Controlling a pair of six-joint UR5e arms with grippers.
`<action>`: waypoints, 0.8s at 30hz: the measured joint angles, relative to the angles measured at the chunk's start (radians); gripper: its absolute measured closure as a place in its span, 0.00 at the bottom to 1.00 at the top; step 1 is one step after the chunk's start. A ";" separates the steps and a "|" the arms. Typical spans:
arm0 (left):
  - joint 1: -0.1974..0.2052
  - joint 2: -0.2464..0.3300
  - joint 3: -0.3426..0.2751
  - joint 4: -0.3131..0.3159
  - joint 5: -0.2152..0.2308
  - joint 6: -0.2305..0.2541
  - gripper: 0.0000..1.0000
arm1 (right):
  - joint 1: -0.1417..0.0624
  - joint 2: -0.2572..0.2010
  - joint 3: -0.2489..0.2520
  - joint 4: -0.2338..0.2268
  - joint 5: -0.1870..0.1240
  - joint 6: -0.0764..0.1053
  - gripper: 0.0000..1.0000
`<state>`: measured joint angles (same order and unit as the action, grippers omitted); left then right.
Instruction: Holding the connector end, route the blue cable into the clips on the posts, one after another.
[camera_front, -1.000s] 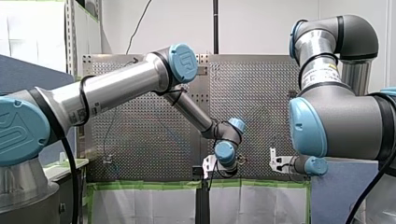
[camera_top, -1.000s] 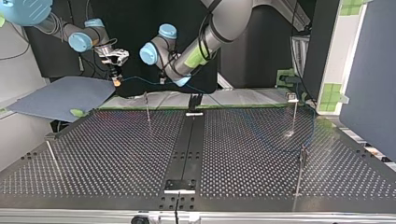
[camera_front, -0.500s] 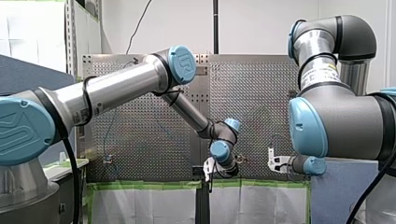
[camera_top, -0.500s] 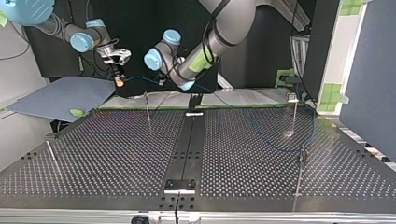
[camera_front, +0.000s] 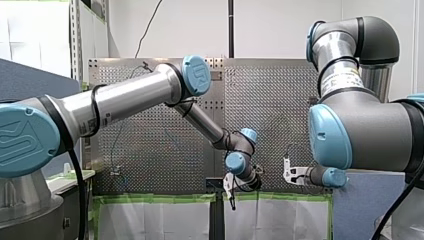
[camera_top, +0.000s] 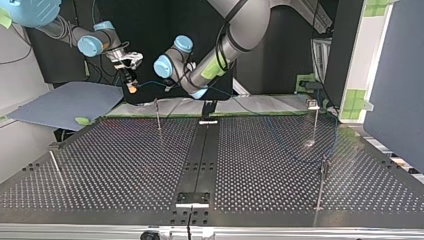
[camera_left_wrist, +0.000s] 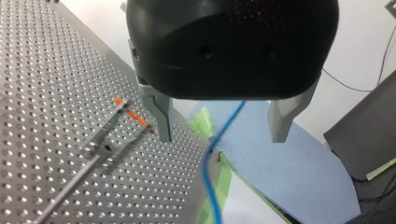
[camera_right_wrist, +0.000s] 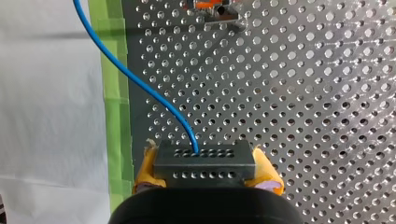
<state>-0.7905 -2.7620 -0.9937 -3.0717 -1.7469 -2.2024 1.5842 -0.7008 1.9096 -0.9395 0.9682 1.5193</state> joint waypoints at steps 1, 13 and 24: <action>-0.001 -0.010 0.010 -0.003 0.001 -0.002 0.00 | 0.000 0.000 -0.001 0.001 -0.001 0.001 1.00; 0.009 -0.081 0.121 0.035 -0.023 -0.031 0.00 | 0.003 0.000 -0.003 0.000 -0.010 0.009 1.00; 0.016 -0.102 0.139 0.064 -0.011 -0.067 0.00 | 0.007 0.000 -0.003 -0.001 -0.013 0.012 1.00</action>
<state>-0.7747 -2.8640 -0.8545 -3.0075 -1.7575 -2.2696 1.5911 -0.7005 1.9062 -0.9406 0.9554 1.5308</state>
